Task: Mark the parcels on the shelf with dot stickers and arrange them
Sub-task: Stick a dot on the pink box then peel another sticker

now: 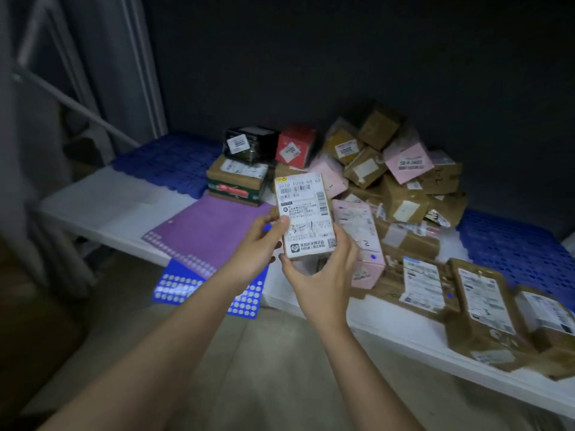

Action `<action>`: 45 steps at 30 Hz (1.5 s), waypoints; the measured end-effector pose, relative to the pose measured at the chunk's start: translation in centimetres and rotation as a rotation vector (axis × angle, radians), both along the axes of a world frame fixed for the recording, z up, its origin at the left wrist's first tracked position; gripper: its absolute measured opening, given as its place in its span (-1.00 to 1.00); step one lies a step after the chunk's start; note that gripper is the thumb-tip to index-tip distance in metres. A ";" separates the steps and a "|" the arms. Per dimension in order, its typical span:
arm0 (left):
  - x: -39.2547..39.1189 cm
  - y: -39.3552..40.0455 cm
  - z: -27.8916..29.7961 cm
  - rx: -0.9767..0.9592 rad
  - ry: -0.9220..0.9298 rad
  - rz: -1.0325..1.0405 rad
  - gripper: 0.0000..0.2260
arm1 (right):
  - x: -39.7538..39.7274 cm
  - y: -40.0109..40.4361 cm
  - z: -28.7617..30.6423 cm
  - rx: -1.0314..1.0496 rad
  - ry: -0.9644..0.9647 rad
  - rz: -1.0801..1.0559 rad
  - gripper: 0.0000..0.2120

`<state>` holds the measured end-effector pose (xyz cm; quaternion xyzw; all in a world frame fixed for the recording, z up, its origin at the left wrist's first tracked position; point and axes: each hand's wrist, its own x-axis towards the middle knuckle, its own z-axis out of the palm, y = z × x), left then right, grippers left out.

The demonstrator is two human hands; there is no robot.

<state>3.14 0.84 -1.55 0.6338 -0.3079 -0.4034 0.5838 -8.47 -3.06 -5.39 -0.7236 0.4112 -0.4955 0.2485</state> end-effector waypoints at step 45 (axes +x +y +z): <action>13.2 6.1 -15.3 0.180 -0.368 0.521 -0.71 | 14.3 -0.2 -12.1 -0.160 0.734 0.431 -0.58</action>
